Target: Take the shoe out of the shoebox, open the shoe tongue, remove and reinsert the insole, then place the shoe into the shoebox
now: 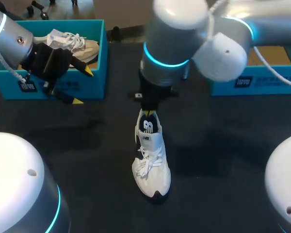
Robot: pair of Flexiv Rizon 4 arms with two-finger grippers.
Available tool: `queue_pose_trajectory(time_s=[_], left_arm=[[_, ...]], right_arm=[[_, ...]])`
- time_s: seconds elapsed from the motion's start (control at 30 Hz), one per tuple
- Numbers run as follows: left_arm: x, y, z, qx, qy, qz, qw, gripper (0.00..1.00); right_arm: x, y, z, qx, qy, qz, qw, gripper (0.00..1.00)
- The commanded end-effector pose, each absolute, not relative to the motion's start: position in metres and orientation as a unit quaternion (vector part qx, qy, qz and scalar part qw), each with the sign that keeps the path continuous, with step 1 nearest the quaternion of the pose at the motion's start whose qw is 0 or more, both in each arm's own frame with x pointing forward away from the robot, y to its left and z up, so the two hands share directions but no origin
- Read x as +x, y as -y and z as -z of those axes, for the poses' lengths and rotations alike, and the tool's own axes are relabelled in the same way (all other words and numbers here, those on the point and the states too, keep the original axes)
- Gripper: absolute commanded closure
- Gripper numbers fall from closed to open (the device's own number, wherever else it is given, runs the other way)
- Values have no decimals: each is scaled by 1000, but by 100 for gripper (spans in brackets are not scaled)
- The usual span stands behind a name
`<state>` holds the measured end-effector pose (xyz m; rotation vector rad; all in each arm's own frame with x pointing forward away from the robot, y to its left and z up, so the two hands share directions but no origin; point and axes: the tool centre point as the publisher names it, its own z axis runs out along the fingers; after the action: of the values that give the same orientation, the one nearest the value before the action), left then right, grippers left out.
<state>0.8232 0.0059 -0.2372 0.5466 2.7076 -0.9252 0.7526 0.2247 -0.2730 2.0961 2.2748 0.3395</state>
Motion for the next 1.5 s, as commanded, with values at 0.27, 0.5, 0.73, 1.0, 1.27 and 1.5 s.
queue_pose_trajectory(time_s=[0.27,0.5,0.73,1.0,1.27,1.5], left_arm=[[823,-6,237,186,-924,314,114,0],[823,-6,237,186,-924,314,114,0],[823,-6,237,186,-924,314,114,0],[823,-6,237,186,-924,314,114,0],[823,-6,237,186,-924,314,114,0],[823,-6,237,186,-924,314,114,0]], right_arm=[[746,-229,295,688,-718,-59,85,100],[748,-226,303,691,-716,-65,76,100],[748,-226,303,691,-716,-65,76,100],[746,-224,309,694,-713,-66,81,100],[742,-223,328,696,-712,-50,82,100],[744,-225,341,697,-712,-46,76,100]])
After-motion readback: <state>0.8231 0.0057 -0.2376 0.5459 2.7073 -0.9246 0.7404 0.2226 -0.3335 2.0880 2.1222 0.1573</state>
